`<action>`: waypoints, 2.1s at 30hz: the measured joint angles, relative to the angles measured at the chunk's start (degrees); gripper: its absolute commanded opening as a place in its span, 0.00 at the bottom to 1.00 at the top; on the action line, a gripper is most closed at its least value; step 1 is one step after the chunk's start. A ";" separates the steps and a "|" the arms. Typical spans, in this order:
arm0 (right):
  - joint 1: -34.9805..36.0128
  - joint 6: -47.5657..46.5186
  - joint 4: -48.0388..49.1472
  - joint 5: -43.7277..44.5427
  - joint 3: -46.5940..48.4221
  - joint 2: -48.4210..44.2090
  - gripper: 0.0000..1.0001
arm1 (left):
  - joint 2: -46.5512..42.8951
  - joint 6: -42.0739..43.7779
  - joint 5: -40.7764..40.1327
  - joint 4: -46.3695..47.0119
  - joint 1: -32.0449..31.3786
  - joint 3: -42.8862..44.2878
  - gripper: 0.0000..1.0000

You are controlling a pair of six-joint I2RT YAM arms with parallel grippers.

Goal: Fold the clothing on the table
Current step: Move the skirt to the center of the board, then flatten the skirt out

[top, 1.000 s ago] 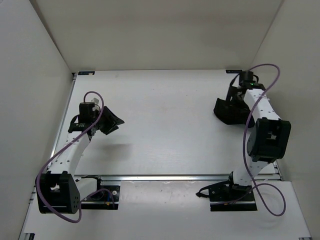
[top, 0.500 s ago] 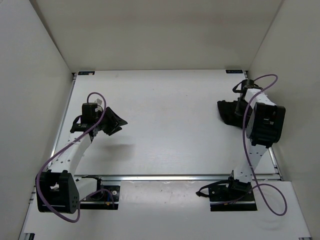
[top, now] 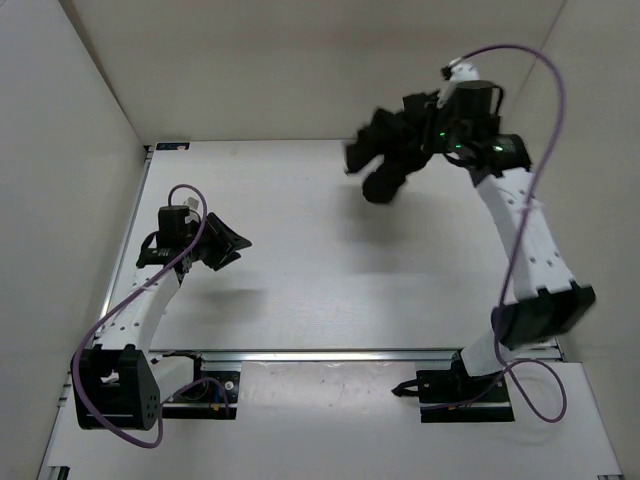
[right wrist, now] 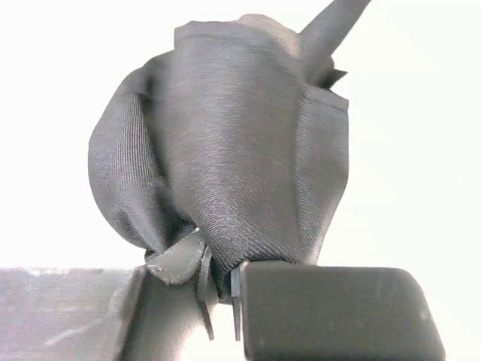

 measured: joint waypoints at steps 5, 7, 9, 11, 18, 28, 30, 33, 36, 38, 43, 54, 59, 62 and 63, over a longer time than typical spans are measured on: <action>-3.15 3.50 4.92 -9.62 1.73 -14.88 0.00 | -0.24 0.44 1.16 -2.12 3.50 3.02 0.59; -5.38 5.49 7.39 -11.76 -1.05 -18.38 0.00 | -0.24 0.61 1.16 -2.89 4.98 5.88 0.60; -5.53 6.82 9.16 -13.49 -6.32 -21.11 0.00 | -0.26 0.85 1.18 -3.37 5.53 8.63 0.60; -4.48 8.63 10.40 -16.59 -14.05 -22.03 0.01 | -0.35 1.22 1.33 -3.43 5.66 11.04 0.60; 6.03 11.52 6.49 -19.85 -35.89 -11.21 0.00 | -0.96 1.03 2.21 -3.21 5.57 10.62 0.60; 20.24 9.60 5.66 -21.40 -24.26 -10.12 0.00 | -0.92 0.83 2.38 -3.43 5.29 10.14 0.60; 21.27 9.60 6.64 -21.51 -23.80 -11.47 0.00 | -0.92 0.83 2.40 -3.41 5.40 10.14 0.60; 20.15 10.45 6.49 -23.06 -23.61 -13.07 0.12 | -0.92 0.81 2.38 -3.39 5.38 10.14 0.60; 17.79 10.08 4.81 -22.01 -22.75 -12.41 0.06 | -0.92 0.85 2.43 -3.39 5.31 10.14 0.60; 16.39 9.29 3.32 -19.12 -22.71 -10.62 0.00 | -0.85 1.11 2.47 -3.45 4.76 10.14 0.60; 11.54 6.99 -0.13 -22.51 -19.76 -0.94 0.27 | 2.36 3.30 1.86 -5.66 -3.41 11.45 0.62; 9.05 5.38 -4.33 -16.04 -12.74 10.97 0.61 | 11.69 0.44 -0.63 0.15 -24.00 6.29 0.98; 0.15 9.66 1.36 -17.18 -32.09 -2.34 0.60 | 17.99 0.74 -1.66 3.06 -26.77 6.51 0.99; -5.16 13.20 5.66 -17.22 -42.16 -11.02 0.66 | 21.44 0.20 -2.58 4.50 -28.28 6.99 0.99; -6.36 14.51 6.88 -17.59 -44.76 -13.55 0.66 | 22.56 0.04 -2.97 4.55 -28.92 7.21 0.98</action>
